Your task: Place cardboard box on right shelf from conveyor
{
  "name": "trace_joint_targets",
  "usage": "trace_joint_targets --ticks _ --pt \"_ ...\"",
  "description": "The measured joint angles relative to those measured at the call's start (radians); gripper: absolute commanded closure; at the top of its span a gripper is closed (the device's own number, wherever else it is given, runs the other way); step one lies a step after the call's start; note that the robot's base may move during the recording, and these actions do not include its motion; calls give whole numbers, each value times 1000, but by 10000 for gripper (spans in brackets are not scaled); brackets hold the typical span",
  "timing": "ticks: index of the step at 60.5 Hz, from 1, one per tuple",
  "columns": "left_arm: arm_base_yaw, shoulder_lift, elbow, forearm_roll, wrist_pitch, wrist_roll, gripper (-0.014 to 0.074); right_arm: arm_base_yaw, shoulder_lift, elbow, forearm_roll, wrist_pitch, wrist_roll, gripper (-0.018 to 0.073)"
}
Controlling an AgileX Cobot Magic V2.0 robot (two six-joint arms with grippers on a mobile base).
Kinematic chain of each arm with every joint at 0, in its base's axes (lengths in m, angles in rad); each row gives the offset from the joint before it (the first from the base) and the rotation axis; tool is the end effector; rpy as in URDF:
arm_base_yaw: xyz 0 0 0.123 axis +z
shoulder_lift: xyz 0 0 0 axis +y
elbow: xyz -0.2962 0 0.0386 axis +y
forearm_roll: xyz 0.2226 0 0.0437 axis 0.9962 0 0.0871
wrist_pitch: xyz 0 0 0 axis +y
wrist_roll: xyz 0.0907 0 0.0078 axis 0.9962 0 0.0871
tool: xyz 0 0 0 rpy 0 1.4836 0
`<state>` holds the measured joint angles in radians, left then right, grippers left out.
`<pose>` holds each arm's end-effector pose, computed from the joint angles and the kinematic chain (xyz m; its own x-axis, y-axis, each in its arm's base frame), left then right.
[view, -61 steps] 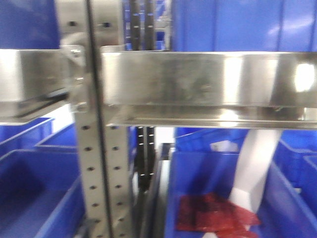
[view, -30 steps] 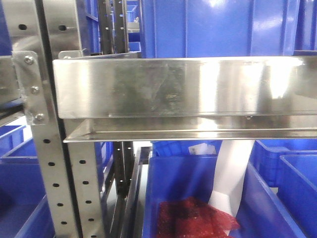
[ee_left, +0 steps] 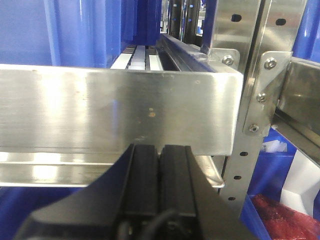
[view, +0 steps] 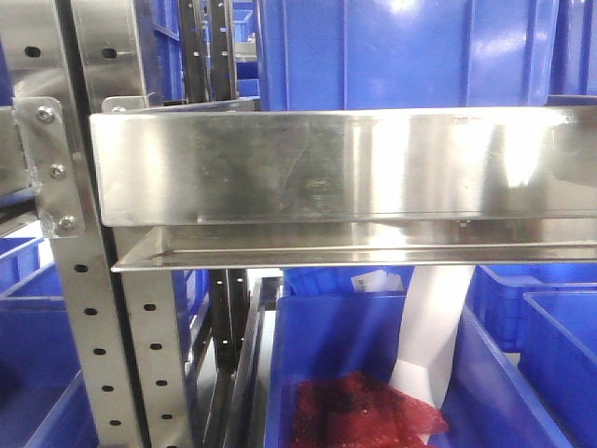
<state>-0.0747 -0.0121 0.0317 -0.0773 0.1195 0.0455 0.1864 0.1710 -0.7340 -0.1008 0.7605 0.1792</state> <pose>0.0176 -0.0022 0.1925 -0.0540 -0.0273 -0.9982 0.0821 0.9961 -0.0317 -0.0284 -0.0118 0.3573 -0.1175 0.0853 -0.9894 -0.1053 0.9896 0.0978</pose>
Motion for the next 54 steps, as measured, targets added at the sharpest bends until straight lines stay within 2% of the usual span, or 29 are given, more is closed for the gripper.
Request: trace_joint_targets --ticks 28,39,47,54 --pt "0 0 0 0 0 0 713 0 0 0 0 9 0 359" --pt "0 0 0 0 0 0 713 0 96 -27 0 -58 -14 359" --pt "0 0 0 0 0 0 713 0 255 -107 0 -103 -128 359" --pt "0 0 0 0 0 0 712 0 420 -203 0 -129 -298 359"
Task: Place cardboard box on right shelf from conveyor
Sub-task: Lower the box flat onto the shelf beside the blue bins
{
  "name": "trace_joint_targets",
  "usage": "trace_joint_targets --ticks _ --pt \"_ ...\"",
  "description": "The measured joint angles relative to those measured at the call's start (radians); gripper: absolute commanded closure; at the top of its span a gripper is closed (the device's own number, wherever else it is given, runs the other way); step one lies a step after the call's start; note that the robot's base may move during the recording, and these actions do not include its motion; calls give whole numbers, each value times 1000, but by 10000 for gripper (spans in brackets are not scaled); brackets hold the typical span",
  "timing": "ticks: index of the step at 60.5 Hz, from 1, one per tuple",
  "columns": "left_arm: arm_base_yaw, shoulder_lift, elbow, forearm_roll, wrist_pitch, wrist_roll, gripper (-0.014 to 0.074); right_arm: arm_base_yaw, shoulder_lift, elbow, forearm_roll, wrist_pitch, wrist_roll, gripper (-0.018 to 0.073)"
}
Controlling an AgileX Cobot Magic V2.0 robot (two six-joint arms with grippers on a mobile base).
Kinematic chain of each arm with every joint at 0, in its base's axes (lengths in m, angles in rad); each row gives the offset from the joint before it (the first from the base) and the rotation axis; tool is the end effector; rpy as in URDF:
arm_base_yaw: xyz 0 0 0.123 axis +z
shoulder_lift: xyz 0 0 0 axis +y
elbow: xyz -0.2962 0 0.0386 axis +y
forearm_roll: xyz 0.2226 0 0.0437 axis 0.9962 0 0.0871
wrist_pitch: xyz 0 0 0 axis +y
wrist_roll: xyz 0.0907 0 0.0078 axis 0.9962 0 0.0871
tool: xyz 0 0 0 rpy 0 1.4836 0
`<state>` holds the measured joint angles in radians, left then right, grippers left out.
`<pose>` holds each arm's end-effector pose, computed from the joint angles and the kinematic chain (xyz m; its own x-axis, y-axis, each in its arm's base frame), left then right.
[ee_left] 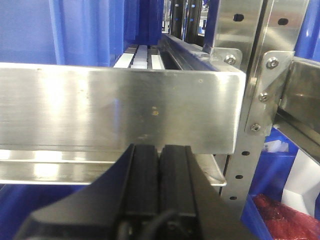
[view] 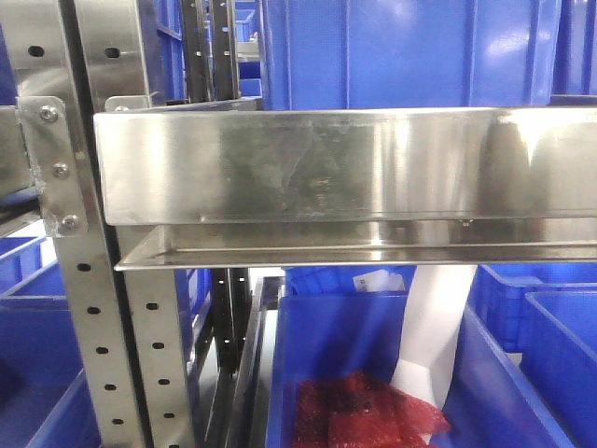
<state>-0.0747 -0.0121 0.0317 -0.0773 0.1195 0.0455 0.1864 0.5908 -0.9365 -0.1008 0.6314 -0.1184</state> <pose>0.0176 -0.0022 0.1925 -0.0540 -0.0273 -0.9982 0.0821 0.9961 -0.0317 0.0592 0.0057 0.4188 -0.1623 -0.2323 -0.9590 -0.1632 0.9648 -0.2061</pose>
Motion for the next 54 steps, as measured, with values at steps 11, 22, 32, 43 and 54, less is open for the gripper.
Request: trace_joint_targets --ticks 11,22,32,43,54 --pt "0 0 0 0 0 0 712 13 248 -146 -4 -31 -281 359" --pt "0 0 0 0 0 0 713 57 414 -168 -23 -81 -611 359" --pt "0 0 0 0 0 0 713 88 529 -168 -25 -130 -851 359" --pt "0 0 0 0 0 0 712 101 639 -168 -25 -214 -959 359" --pt "0 0 0 0 0 0 713 103 757 -168 -26 -269 -975 359"
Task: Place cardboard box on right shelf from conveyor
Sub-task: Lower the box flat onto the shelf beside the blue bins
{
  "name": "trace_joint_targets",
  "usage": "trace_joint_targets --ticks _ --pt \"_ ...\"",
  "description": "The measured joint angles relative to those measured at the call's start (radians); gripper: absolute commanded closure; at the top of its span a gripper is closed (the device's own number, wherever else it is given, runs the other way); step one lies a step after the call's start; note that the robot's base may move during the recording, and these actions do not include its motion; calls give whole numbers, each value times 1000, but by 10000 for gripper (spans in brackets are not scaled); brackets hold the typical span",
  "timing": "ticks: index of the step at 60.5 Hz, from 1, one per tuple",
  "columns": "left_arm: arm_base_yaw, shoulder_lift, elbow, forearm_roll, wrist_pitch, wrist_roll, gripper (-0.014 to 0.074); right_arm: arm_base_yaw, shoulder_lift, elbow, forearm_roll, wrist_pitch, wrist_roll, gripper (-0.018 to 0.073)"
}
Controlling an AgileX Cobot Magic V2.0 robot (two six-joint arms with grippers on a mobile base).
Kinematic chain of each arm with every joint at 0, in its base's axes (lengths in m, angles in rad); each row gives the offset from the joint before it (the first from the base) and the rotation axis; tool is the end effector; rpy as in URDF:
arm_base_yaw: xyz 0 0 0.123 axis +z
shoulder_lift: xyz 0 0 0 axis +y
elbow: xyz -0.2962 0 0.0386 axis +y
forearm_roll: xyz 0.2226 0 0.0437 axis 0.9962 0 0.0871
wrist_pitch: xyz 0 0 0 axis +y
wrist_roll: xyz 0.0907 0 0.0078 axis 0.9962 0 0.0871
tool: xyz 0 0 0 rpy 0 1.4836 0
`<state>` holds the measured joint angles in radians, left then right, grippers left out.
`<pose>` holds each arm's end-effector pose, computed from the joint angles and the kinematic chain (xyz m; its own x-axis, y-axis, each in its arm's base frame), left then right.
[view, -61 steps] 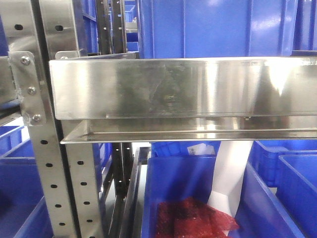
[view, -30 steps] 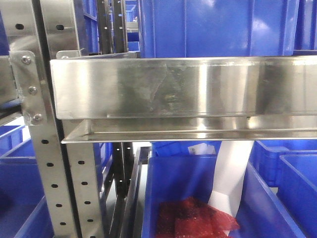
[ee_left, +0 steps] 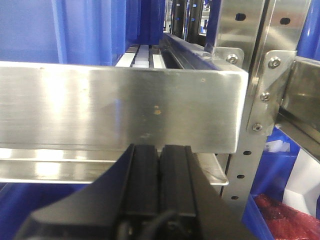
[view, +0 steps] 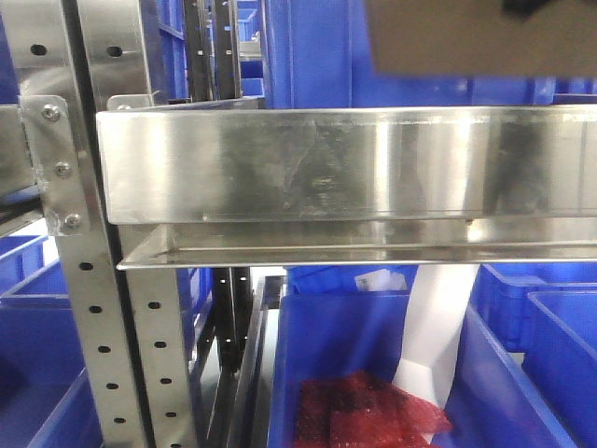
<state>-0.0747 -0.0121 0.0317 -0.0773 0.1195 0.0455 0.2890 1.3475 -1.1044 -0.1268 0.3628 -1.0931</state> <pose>0.0176 -0.0022 0.1925 -0.0540 -0.0273 -0.9982 0.0821 0.9961 -0.0317 0.2673 0.0752 0.3642 0.0653 -0.9563 -0.2849 -0.5297 0.2087 -0.8221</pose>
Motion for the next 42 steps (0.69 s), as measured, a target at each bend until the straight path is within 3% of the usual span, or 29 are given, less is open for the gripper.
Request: trace_joint_targets --ticks 33,37,42 --pt "0 0 0 0 0 0 712 16 110 0 -5 -70 -8 354" --pt "0 0 0 0 0 0 713 16 110 0 -1 -71 -8 298" --pt "0 0 0 0 0 0 712 16 110 0 11 -74 -4 140"
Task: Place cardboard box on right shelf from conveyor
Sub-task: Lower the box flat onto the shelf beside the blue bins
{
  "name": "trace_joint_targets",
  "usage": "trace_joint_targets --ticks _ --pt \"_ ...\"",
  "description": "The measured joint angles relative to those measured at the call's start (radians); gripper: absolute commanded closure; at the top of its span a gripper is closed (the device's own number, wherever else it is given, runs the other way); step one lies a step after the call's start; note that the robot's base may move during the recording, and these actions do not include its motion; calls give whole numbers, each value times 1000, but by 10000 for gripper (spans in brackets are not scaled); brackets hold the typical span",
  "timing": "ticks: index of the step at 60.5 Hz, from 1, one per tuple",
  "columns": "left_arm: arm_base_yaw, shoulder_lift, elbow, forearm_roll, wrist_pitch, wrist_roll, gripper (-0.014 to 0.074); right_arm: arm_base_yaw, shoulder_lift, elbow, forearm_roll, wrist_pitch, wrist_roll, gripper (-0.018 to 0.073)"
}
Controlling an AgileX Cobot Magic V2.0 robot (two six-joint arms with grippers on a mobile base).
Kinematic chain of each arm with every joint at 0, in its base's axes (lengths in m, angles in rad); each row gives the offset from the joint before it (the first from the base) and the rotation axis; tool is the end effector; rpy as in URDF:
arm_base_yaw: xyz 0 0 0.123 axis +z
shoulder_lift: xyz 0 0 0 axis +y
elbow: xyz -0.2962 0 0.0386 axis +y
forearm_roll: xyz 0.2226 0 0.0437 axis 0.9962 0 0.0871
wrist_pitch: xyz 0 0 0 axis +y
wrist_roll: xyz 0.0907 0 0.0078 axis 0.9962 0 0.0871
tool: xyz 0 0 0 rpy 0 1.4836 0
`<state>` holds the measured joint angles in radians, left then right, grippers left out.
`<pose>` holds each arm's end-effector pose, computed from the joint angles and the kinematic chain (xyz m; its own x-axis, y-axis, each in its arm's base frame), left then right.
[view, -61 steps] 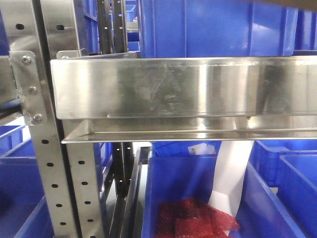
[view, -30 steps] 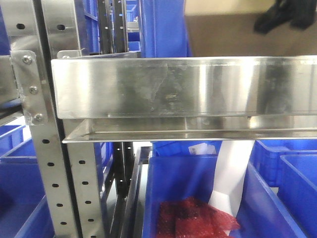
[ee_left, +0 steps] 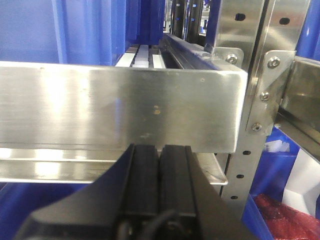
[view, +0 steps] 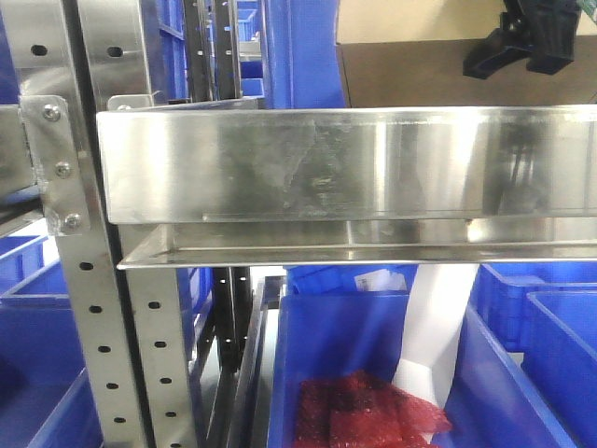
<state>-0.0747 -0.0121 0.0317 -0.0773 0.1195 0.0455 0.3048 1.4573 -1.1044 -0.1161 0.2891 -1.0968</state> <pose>0.0176 -0.0022 0.1925 -0.0540 -0.0273 -0.9982 0.0821 0.9961 -0.0317 0.2929 0.0890 0.3378 0.0776 -0.9552 -0.2857 -0.5653 0.1939 -0.8018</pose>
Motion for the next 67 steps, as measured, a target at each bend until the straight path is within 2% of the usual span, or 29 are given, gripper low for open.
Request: trace_joint_targets --ticks 5,6,10,24,41,48,52,57,67 --pt "0 0 0 0 0 0 713 0 0 0 12 0 18 -78" --pt "0 0 0 0 0 0 713 0 0 0 14 0 23 -83" --pt "0 0 0 0 0 0 712 0 2 0 21 -20 46 -59" --pt "0 0 0 0 0 0 713 6 -33 0 50 2 78 -59" --pt "0 0 0 0 0 0 713 6 -168 0 181 117 123 -59" --pt "0 0 0 0 0 0 713 6 -226 0 241 177 196 -52" --pt "0 0 0 0 0 0 713 6 -267 16 262 188 283 -19" --pt "0 0 0 0 0 0 713 6 -339 54 273 189 449 83" --pt "0 0 0 0 0 0 713 6 -517 180 278 122 755 382"
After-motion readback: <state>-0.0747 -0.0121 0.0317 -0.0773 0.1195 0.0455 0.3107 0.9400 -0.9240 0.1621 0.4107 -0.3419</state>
